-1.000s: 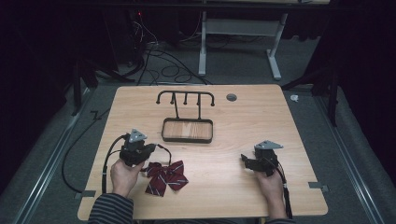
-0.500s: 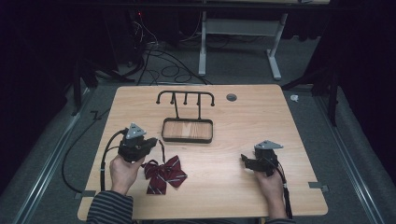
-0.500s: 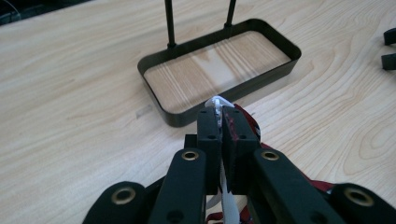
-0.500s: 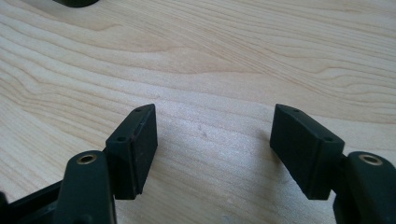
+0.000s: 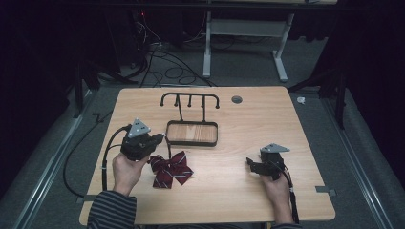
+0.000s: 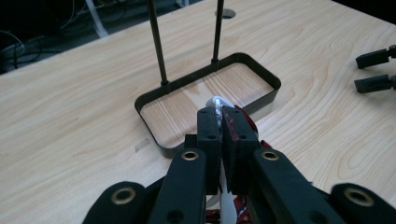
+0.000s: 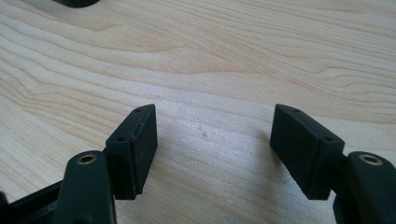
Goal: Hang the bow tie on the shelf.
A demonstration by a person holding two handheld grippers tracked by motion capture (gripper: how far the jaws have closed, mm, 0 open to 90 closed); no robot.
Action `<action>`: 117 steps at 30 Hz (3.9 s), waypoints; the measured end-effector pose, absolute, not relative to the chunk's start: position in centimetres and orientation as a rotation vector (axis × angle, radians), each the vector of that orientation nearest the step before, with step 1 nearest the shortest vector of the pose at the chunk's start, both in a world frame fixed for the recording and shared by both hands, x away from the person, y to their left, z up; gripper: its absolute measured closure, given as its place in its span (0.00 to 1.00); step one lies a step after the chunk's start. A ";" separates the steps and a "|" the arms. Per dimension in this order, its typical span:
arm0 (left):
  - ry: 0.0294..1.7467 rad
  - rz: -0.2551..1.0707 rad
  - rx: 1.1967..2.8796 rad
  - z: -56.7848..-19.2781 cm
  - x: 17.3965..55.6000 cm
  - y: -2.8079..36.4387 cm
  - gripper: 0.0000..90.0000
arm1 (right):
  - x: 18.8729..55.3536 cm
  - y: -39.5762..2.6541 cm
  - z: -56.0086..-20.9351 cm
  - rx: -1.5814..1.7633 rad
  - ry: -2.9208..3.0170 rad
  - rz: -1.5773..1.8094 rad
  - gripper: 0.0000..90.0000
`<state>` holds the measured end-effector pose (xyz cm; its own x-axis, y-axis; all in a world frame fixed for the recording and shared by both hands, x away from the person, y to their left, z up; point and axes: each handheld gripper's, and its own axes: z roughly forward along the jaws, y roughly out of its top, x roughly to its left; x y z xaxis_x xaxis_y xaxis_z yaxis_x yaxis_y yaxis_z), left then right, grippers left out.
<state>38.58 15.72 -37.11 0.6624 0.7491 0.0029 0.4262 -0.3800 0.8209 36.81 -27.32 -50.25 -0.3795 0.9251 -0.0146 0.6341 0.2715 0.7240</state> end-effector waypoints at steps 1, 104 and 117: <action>0.908 0.484 2.024 -37.0 38.6 15.7 0.96 | 36.8 -27.3 -50.2 1.406 2.110 0.892 0.37; 0.742 0.498 1.988 -29.9 47.2 8.6 0.96 | 36.8 -27.3 -50.2 1.407 2.110 0.893 0.37; 0.775 0.500 2.003 -30.9 48.8 7.5 0.96 | 36.8 -27.3 -50.2 1.407 2.110 0.893 0.37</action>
